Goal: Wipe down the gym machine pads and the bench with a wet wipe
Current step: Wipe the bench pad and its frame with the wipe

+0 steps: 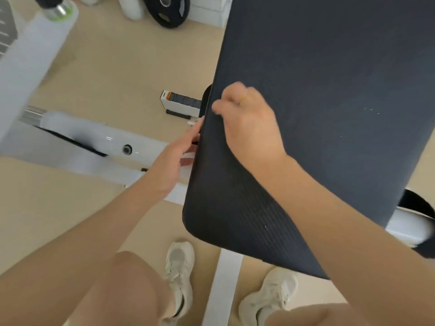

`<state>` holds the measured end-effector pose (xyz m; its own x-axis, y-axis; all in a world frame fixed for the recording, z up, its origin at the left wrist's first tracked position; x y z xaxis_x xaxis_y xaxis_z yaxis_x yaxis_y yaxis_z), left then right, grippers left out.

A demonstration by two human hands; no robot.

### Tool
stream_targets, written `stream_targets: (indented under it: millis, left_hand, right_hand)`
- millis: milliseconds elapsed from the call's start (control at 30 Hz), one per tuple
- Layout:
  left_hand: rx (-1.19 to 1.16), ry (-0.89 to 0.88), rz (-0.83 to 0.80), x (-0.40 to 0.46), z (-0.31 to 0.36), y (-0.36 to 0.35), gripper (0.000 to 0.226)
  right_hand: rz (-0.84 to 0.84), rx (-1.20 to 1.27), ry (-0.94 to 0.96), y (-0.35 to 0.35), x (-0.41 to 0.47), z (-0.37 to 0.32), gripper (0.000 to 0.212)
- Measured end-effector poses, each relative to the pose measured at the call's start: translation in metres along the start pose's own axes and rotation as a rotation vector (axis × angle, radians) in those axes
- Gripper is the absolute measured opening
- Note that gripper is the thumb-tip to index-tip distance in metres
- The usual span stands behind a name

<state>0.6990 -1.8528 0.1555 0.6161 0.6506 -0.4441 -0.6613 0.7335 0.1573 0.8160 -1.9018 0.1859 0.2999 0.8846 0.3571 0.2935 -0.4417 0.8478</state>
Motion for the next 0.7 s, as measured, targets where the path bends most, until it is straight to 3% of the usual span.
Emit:
stream_targets:
  millis: [100, 200, 333, 433, 500, 600, 700]
  left_hand:
    - [-0.114, -0.153, -0.025, 0.003, -0.018, -0.003, 0.038]
    - [-0.088, -0.265, -0.055, 0.006, -0.028, 0.000, 0.039]
    - [-0.073, -0.336, -0.130, 0.002, -0.030, 0.004, 0.042]
    - [-0.077, -0.313, -0.188, -0.006, -0.024, 0.007, 0.044]
    - [-0.066, -0.306, -0.187, -0.011, -0.027, 0.012, 0.046]
    - [-0.118, -0.258, -0.190, -0.018, -0.037, 0.015, 0.051]
    - [-0.211, -0.257, -0.221, -0.031, -0.045, 0.014, 0.051]
  right_hand:
    - [-0.142, -0.047, 0.281, -0.017, -0.057, -0.025, 0.018]
    - [-0.331, -0.061, 0.351, -0.024, -0.104, -0.033, 0.029]
    - [-0.225, -0.033, 0.346, -0.023, -0.090, -0.034, 0.019]
    - [-0.065, -0.117, 0.099, -0.007, -0.046, -0.025, 0.011]
    - [0.067, -0.099, 0.034, -0.002, -0.031, -0.017, 0.015]
    - [0.117, -0.135, 0.141, -0.018, -0.048, -0.030, 0.018]
    - [-0.030, -0.173, 0.300, -0.045, -0.107, -0.056, 0.019]
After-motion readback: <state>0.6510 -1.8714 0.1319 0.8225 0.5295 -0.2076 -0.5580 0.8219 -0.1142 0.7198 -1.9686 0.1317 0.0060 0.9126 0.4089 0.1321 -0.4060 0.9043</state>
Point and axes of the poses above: each hand's wrist, its own x-axis towards the middle knuckle, its own y-axis out of the back of the hand, z = x × y, the point moved 2 cm from there along x, towards the middle knuckle, and after that the axes turned 5 degrees about x, right-handed, at the moved point
